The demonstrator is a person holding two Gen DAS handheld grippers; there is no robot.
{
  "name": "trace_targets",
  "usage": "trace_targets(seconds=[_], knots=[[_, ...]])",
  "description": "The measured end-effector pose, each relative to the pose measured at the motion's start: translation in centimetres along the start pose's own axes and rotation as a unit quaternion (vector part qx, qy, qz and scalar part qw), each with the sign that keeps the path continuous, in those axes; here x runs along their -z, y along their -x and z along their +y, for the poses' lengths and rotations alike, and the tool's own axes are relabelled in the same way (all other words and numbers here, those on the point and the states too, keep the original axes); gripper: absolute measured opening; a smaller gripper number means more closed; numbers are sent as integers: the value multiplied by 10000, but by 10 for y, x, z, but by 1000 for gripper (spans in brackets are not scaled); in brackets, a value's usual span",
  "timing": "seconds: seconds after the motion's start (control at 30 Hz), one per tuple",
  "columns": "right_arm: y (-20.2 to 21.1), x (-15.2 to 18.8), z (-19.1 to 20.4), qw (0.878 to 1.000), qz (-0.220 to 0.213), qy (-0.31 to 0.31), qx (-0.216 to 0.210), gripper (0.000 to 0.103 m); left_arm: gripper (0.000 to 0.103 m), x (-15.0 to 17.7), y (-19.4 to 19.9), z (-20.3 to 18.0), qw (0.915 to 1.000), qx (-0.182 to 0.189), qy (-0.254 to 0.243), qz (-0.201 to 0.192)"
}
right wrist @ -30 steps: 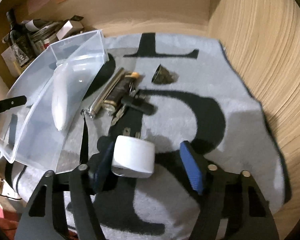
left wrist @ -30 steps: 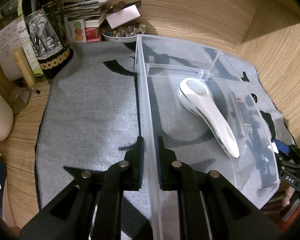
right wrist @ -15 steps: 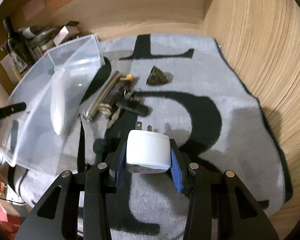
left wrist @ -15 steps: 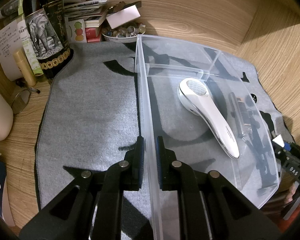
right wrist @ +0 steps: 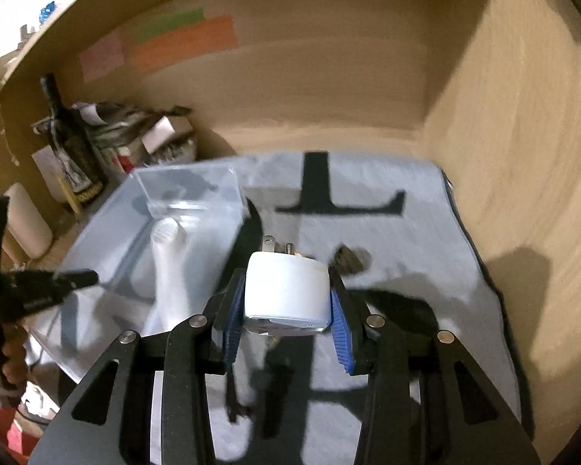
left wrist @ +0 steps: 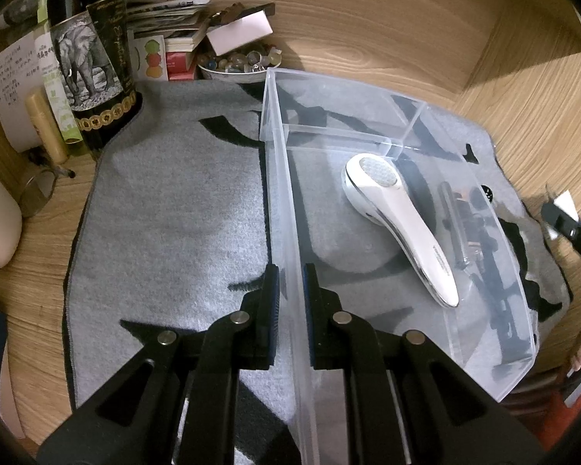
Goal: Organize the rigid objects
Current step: 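Carry the adapter into the box and release it while the left gripper holds the box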
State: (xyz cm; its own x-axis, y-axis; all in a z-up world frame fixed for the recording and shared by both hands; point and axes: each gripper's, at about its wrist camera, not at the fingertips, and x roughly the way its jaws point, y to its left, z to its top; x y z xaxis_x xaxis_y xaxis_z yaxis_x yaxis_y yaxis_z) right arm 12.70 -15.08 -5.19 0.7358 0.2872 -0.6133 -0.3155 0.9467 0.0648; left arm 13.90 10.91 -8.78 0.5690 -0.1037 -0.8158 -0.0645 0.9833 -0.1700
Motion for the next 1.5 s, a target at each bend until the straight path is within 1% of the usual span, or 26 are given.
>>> trace_targets(seconds=[0.2, 0.3, 0.57, 0.73, 0.83, 0.97, 1.07, 1.17, 1.4, 1.5], knots=[[4, -24, 27, 9989, -271, 340, -157, 36, 12, 0, 0, 0, 10000, 1, 7, 1], [2, -34, 41, 9977, -339, 537, -254, 36, 12, -1, 0, 0, 10000, 14, 25, 3], [-9, -45, 78, 9933, -310, 913, -640, 36, 12, -1, 1, -1, 10000, 23, 28, -3], [-24, -44, 100, 9899, -92, 1174, -795, 36, 12, 0, 1, -2, 10000, 46, 34, -5], [-33, -41, 110, 9870, 67, 1387, -805, 36, 12, 0, 1, -2, 10000, 56, 32, -14], [-47, -35, 122, 9819, 364, 1682, -797, 36, 12, 0, 1, -2, 10000, 73, 27, -22], [-58, -32, 129, 9777, 669, 1805, -840, 36, 12, 0, 1, -2, 10000, 72, 27, -23], [-66, -31, 136, 9725, 874, 2016, -773, 36, 12, 0, 1, -2, 10000, 77, 31, -26], [-76, -28, 141, 9648, 1237, 2197, -751, 36, 13, 1, 1, -2, 9999, 92, 31, -35], [-79, -27, 140, 9643, 1340, 2150, -767, 36, 13, 1, 1, -2, 10000, 88, 21, -37]])
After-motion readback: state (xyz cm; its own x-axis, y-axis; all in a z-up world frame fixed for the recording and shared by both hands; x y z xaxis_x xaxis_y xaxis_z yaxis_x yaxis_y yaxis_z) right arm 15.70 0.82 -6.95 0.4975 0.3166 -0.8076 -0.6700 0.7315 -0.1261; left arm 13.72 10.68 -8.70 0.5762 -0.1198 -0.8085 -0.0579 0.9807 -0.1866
